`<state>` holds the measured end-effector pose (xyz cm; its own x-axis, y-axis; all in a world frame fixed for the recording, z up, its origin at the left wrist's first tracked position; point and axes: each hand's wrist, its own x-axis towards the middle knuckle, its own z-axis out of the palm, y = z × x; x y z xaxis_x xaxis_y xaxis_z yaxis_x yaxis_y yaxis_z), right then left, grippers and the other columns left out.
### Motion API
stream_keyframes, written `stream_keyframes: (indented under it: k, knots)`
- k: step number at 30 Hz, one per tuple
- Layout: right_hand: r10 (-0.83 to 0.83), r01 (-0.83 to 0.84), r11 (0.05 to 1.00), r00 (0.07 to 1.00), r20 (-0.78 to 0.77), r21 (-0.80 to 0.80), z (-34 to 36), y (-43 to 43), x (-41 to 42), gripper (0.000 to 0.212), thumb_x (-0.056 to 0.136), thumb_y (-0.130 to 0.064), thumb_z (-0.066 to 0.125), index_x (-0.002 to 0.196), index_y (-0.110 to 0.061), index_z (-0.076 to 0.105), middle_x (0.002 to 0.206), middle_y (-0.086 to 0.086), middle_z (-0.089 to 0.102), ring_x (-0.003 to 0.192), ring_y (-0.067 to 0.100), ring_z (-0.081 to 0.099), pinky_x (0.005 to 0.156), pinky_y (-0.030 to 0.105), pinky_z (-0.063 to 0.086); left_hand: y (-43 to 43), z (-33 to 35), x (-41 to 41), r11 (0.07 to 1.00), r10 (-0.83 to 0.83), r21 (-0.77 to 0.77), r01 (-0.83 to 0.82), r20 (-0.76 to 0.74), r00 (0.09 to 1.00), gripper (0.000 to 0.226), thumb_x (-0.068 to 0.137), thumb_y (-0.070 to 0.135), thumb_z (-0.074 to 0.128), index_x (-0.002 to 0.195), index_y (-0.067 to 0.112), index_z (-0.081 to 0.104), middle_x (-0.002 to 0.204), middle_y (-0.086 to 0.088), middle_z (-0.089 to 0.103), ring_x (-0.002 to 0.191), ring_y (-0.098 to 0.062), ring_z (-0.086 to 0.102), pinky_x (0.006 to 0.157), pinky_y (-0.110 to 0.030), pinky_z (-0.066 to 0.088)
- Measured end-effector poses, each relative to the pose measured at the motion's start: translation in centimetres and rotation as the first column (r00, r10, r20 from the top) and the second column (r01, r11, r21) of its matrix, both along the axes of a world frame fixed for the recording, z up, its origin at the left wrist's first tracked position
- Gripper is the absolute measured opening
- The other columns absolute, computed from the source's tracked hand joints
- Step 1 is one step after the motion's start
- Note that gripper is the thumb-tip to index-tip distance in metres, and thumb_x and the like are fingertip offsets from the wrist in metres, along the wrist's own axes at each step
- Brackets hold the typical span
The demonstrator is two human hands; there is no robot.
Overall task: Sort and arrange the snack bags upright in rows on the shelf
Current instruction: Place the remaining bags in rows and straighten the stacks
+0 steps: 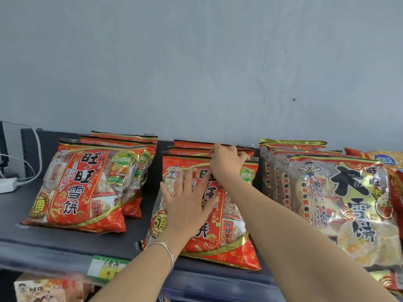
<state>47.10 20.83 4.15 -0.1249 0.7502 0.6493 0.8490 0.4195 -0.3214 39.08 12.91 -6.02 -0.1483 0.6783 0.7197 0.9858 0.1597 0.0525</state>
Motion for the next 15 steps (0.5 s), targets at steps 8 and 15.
stream_keyframes:
  k: [8, 15]
  knots:
    - [0.053, -0.07, 0.992, 0.986, 0.16, 0.106, -0.8, 3.2, -0.2, 0.022, 0.088, -0.01, 0.056, 0.107, -0.021, 0.057, 0.105, 0.001, 0.064, 0.121, 0.029, 0.043, 0.105, 0.053, 0.024, 0.3, -0.4, 1.9, 1.0, 0.022, 0.007, -0.022, 0.043, 0.999, 0.062, 0.089, 0.066, 0.02, 0.139, 0.037, 0.041, 0.149, -0.011, 0.036, 0.139, -0.037, 0.028, 0.099, -0.074, 0.021]
    - [0.089, -0.12, 0.98, 0.978, 0.188, 0.158, -0.3, 1.1, -0.1, 0.032, 0.093, -0.013, 0.05, 0.125, -0.02, 0.053, 0.126, 0.006, 0.054, 0.125, 0.031, 0.042, 0.106, 0.048, 0.03, -0.3, 0.1, 1.6, 0.998, 0.038, -0.057, -0.033, 0.08, 0.996, 0.071, 0.086, 0.067, -0.005, 0.144, 0.041, 0.027, 0.155, -0.005, 0.025, 0.145, -0.03, 0.015, 0.105, -0.069, 0.007]
